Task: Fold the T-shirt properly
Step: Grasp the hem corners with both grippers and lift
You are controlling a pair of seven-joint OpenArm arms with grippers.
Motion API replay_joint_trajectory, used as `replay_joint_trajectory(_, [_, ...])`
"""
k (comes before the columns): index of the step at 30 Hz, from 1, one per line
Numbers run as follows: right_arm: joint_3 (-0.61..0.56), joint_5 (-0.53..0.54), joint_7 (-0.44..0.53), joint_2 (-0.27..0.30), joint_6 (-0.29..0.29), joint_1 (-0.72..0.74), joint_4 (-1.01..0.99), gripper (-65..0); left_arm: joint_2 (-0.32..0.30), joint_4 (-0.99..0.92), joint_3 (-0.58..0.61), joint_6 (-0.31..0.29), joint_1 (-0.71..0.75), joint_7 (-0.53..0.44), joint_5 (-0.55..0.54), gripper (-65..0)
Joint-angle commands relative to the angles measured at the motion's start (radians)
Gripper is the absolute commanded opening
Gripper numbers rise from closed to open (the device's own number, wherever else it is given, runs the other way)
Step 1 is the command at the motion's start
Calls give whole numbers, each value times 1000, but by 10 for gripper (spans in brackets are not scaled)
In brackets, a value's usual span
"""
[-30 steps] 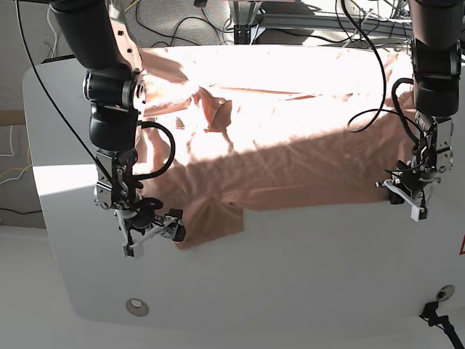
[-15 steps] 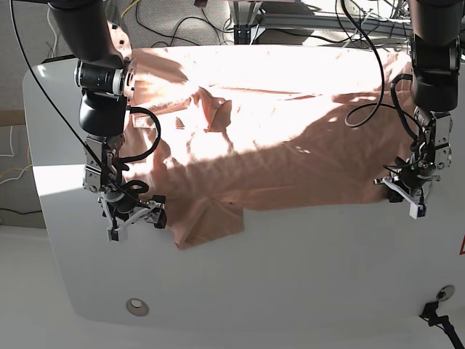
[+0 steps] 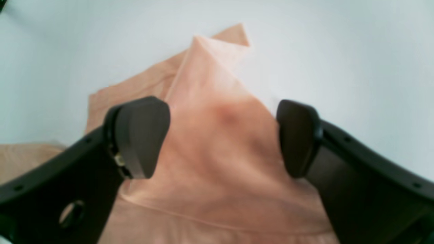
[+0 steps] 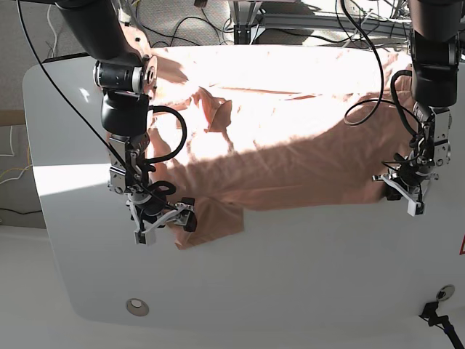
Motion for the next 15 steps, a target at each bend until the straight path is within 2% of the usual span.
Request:
replay_joint_trajectory(1, [-22,-5,-38,-27,2,15,5,-151,-7,-5,4,-2,3,73,23,-650])
replay_joint_trajectory(5, [-126,1,-38,-32,-1,16,7,-151,-7,-6,4,-2,3,73,23,-650])
replay_joint_trajectory(7, [-128,1,-36,-32,-2,18,7,-153,-7,-6,4,-2,3,73,23,-650])
replay_joint_trajectory(8, [-126,1,-35,-32,-2,19,7,-165,-7,-6,4,-2,3,73,23,-650])
replay_joint_trajectory(13, [-126,1,-33,-12,-2,29,7,-304,-7,-6,4,-2,3,73,23,-650])
replay_joint_trajectory(15, [-126,1,-33,-4,-2,42,7,-299,-7,-6,4,-2,3,73,23,-650])
